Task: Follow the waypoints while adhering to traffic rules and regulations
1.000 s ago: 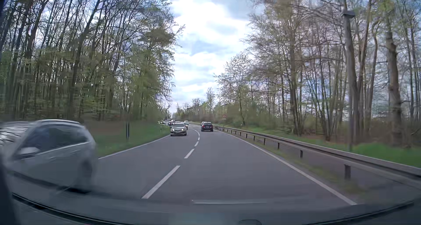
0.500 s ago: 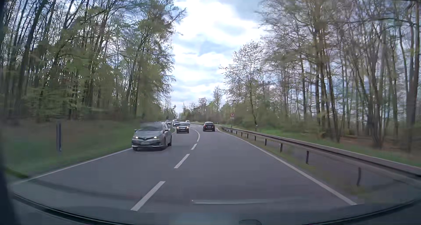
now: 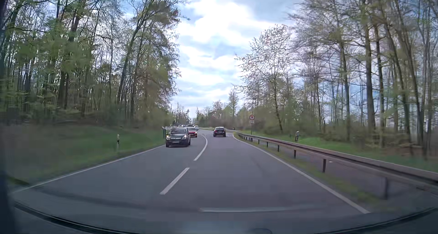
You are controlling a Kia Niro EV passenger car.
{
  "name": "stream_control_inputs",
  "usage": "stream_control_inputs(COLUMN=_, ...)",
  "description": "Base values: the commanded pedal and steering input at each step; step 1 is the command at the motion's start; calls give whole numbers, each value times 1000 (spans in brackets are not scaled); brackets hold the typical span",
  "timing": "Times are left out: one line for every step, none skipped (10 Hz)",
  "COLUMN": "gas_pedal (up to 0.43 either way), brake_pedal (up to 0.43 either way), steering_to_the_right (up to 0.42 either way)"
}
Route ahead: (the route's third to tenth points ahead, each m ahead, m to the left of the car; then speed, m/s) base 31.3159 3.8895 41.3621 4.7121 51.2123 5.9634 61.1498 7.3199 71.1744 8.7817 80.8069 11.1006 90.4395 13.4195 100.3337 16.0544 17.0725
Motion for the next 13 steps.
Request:
stream_control_inputs(gas_pedal=8, brake_pedal=0, steering_to_the_right=-16)
stream_control_inputs(gas_pedal=8, brake_pedal=0, steering_to_the_right=-15)
stream_control_inputs(gas_pedal=8, brake_pedal=0, steering_to_the_right=-15)
stream_control_inputs(gas_pedal=8, brake_pedal=0, steering_to_the_right=-14)
stream_control_inputs(gas_pedal=8, brake_pedal=0, steering_to_the_right=-14)
stream_control_inputs(gas_pedal=8, brake_pedal=0, steering_to_the_right=-14)
stream_control_inputs(gas_pedal=8, brake_pedal=0, steering_to_the_right=-14)
stream_control_inputs(gas_pedal=8, brake_pedal=0, steering_to_the_right=-13)
stream_control_inputs(gas_pedal=8, brake_pedal=0, steering_to_the_right=-13)
stream_control_inputs(gas_pedal=8, brake_pedal=0, steering_to_the_right=-12)
stream_control_inputs(gas_pedal=8, brake_pedal=0, steering_to_the_right=-12)
stream_control_inputs(gas_pedal=8, brake_pedal=0, steering_to_the_right=-11)
stream_control_inputs(gas_pedal=8, brake_pedal=0, steering_to_the_right=-11)
